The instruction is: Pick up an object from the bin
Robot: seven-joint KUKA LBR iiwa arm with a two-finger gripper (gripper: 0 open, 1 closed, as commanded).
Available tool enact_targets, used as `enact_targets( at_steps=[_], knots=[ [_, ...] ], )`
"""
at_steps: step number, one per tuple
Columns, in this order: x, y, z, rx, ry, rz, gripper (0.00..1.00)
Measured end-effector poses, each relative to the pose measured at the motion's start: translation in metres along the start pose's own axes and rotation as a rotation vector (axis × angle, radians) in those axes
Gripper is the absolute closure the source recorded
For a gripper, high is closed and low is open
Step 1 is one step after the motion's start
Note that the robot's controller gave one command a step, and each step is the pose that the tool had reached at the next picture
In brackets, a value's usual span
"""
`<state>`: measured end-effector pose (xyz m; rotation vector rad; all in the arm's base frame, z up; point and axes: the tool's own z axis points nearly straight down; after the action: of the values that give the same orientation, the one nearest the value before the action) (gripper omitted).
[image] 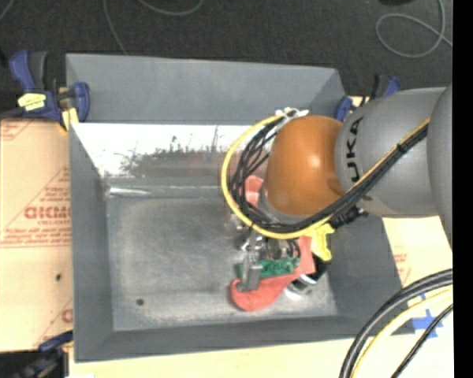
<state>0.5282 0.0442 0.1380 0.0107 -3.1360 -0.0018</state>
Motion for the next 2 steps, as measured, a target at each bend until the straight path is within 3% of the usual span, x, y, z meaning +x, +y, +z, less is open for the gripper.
enact_targets(
  at_steps=[1, 2],
  knots=[
    [-0.002, 0.000, -0.005, 0.000, -0.008, 0.001, 0.00],
    [0.010, -0.012, -0.002, 0.000, -0.009, -0.060, 0.00]
  ],
)
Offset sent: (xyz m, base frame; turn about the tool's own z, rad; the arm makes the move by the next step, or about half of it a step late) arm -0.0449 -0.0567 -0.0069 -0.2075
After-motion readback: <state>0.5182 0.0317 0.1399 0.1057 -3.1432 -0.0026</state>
